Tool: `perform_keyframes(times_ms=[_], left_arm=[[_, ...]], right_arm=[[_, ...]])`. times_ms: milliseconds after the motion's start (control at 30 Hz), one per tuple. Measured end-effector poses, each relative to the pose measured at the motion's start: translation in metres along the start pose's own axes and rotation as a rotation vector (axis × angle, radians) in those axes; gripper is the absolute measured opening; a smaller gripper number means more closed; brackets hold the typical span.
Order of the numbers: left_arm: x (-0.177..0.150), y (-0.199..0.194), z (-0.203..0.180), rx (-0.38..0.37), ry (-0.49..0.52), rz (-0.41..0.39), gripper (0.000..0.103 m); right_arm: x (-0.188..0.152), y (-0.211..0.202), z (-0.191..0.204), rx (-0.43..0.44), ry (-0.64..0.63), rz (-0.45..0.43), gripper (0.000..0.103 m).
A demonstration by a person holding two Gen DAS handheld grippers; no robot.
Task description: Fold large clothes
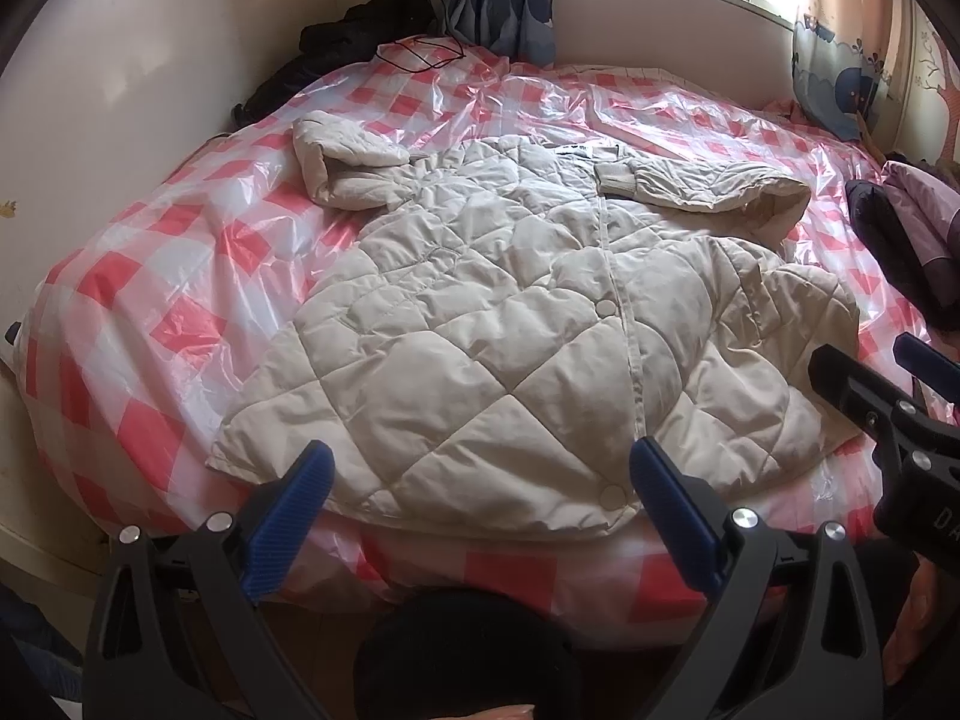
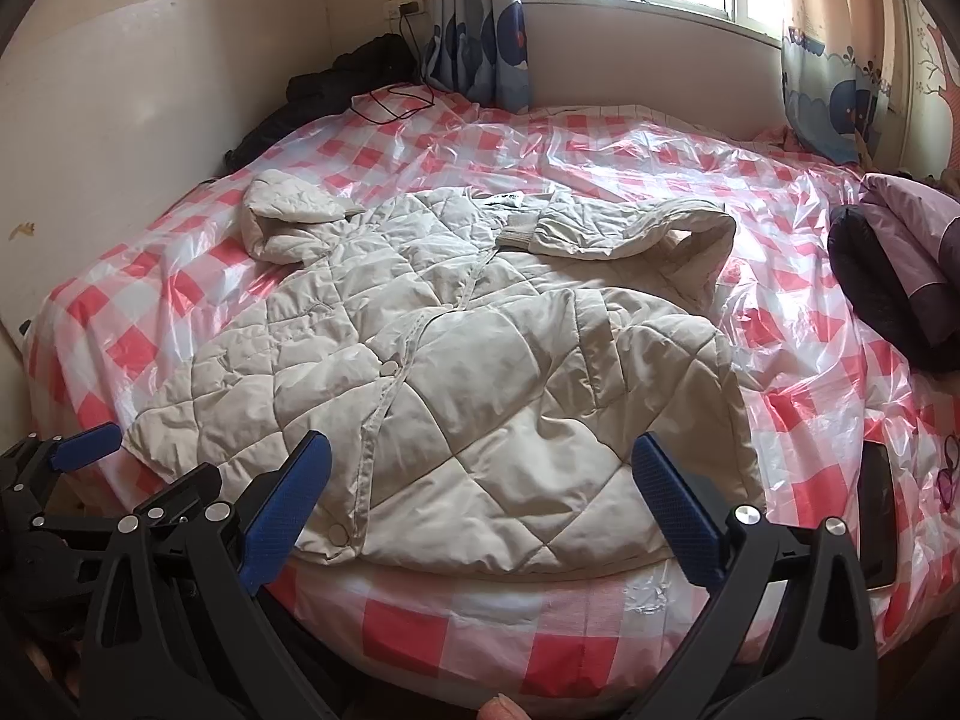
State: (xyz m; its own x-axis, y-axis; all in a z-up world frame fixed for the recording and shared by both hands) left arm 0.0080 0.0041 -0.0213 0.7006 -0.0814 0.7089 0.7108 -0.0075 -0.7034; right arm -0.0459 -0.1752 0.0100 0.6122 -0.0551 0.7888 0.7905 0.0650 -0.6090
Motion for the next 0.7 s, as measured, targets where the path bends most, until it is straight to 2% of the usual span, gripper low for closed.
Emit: perform_keyframes(times_ms=[633,700], left_arm=[[0.0012,0.0022,0.0012,-0.003,0.002,0.008,0.096],[-0.0018,0.0066,-0.0006,0.000,0.000,0.010,0.096]], right_arm=[[0.0049,0.0021,-0.0046,0.001,0.002,0.007,0.097],[-0.0026,0.0045,0.0023,0.001,0.004,0.005,0.097]])
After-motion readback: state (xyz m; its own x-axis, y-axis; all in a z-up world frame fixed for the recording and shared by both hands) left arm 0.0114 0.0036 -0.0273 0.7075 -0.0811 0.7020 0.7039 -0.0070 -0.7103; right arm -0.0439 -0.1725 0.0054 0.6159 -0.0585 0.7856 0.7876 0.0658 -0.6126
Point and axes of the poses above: each gripper's, at about its wrist camera, not at the fingertips, and y roughly the way its jaws point, z to its left, x to its top, the point moved 1 cm from there along y, roughly the way its jaws point, and after that the axes turned 6 degrees about -z, right-handed, at the moved point
